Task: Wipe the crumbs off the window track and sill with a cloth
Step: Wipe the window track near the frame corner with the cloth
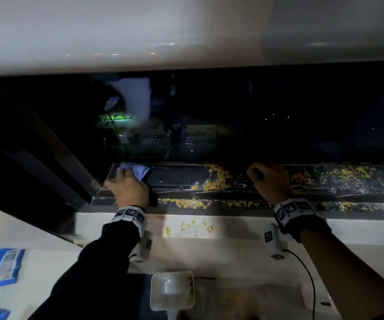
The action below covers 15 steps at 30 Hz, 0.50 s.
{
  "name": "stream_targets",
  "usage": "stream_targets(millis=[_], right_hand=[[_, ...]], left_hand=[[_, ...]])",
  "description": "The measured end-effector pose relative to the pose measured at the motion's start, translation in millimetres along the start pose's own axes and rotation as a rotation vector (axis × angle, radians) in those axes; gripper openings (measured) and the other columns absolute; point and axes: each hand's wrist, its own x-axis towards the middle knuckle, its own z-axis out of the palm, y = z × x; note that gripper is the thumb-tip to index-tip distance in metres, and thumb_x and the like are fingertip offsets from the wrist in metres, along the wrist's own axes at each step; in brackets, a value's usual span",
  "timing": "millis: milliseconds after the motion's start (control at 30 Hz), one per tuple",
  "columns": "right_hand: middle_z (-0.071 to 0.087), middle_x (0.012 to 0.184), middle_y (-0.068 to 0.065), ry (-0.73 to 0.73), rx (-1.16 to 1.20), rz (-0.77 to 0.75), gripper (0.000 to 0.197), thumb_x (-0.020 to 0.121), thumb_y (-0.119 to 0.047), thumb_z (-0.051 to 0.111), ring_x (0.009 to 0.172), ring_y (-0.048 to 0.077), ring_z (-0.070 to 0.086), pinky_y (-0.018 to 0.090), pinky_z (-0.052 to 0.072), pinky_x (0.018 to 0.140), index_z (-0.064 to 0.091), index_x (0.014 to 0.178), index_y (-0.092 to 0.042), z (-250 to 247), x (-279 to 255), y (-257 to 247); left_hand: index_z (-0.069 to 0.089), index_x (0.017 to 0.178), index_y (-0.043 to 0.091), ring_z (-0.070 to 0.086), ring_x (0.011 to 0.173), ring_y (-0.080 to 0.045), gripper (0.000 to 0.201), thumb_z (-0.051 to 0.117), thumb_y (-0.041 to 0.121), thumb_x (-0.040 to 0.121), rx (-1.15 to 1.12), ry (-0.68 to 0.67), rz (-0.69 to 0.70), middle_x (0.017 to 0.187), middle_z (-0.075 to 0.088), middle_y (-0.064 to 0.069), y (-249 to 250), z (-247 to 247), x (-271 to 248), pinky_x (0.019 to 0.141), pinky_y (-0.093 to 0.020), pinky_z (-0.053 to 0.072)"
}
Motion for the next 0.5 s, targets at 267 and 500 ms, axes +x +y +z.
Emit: stream_targets(millis=[267,500], right_hand=[[0.063,0.100,0.005,-0.028,-0.002,-0.031,0.021,0.084,-0.041,0.045,0.093,0.033,0.056,0.037,0.038,0.079,0.062,0.086,-0.030,-1,1,5],[0.062,0.095,0.003,-0.044,0.035,-0.067,0.031,0.083,-0.045,0.033,0.089,0.030,0.056,0.035,0.039,0.076,0.059,0.085,-0.029,-3,-1,6]], left_hand=[[0.063,0.117,0.005,0.057,0.093,-0.030,0.052,0.056,0.007,0.065,-0.191,-0.043,0.214,0.127,0.060,-0.013,98,11,-59,0.079,-0.033,0.026],[0.071,0.093,-0.004,0.064,0.091,-0.038,0.036,0.056,0.023,0.075,-0.395,0.152,0.129,0.095,0.068,-0.030,38,-46,-6,0.083,-0.035,0.044]])
